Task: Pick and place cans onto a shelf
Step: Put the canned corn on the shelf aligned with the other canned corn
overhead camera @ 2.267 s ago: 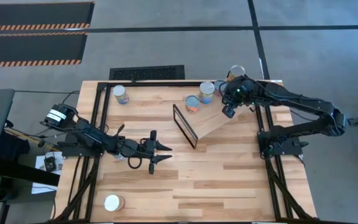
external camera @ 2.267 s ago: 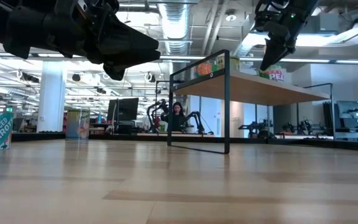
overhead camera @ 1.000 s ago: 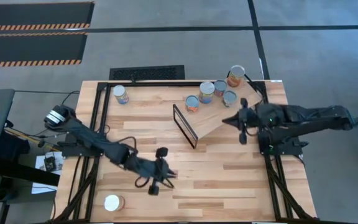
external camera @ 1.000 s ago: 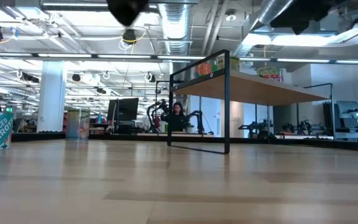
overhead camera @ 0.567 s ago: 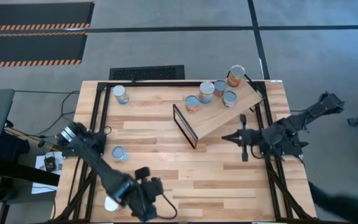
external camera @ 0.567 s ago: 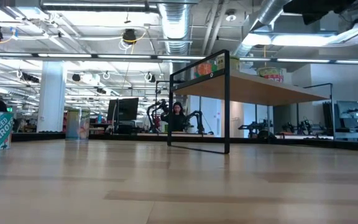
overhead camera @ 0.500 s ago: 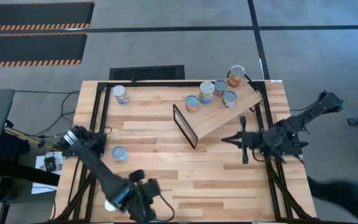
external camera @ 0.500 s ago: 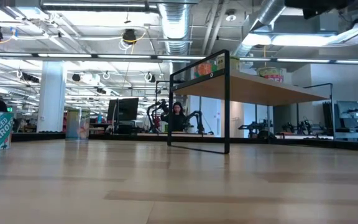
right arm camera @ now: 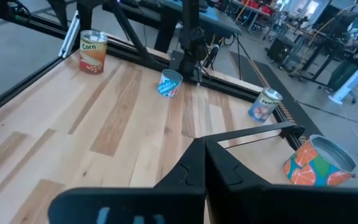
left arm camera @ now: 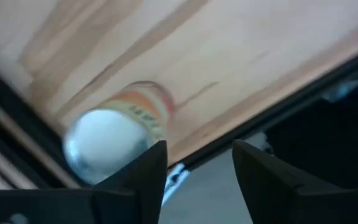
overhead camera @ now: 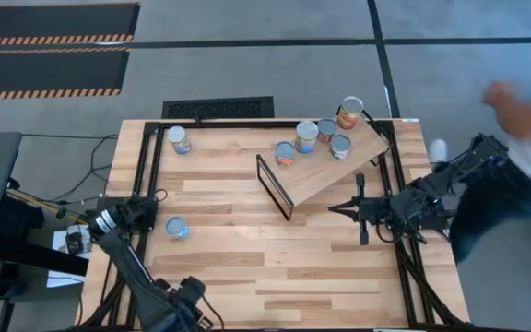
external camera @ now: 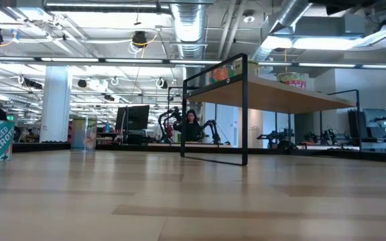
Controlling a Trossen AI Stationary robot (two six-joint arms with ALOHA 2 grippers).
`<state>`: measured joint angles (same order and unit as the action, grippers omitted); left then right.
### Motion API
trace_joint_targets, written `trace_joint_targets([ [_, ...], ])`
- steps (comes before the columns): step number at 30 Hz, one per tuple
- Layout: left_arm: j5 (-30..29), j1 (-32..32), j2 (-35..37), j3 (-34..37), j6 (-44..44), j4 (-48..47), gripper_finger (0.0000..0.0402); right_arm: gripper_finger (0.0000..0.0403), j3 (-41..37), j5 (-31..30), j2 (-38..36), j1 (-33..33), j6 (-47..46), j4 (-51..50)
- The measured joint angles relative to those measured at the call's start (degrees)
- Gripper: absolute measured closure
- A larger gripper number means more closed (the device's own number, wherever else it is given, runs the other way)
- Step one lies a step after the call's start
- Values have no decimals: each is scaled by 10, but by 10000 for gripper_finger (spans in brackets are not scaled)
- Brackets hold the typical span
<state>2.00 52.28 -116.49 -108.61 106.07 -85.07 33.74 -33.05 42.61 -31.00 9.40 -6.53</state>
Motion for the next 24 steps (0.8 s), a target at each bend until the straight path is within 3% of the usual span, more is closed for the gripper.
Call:
trace_joint_targets([
  [5,22,11,1,35,21,-7,227,391,0,0,0,0,2,12],
  [11,34,17,1,77,25,19,256,391,0,0,0,0,2,13],
  [16,35,18,1,93,18,25,309,391,0,0,0,0,1,13],
  [20,-1,17,1,84,-27,3,381,392,0,1,0,0,1,14],
  [24,-50,-6,11,61,-90,-48,398,391,0,1,0,0,-3,14],
])
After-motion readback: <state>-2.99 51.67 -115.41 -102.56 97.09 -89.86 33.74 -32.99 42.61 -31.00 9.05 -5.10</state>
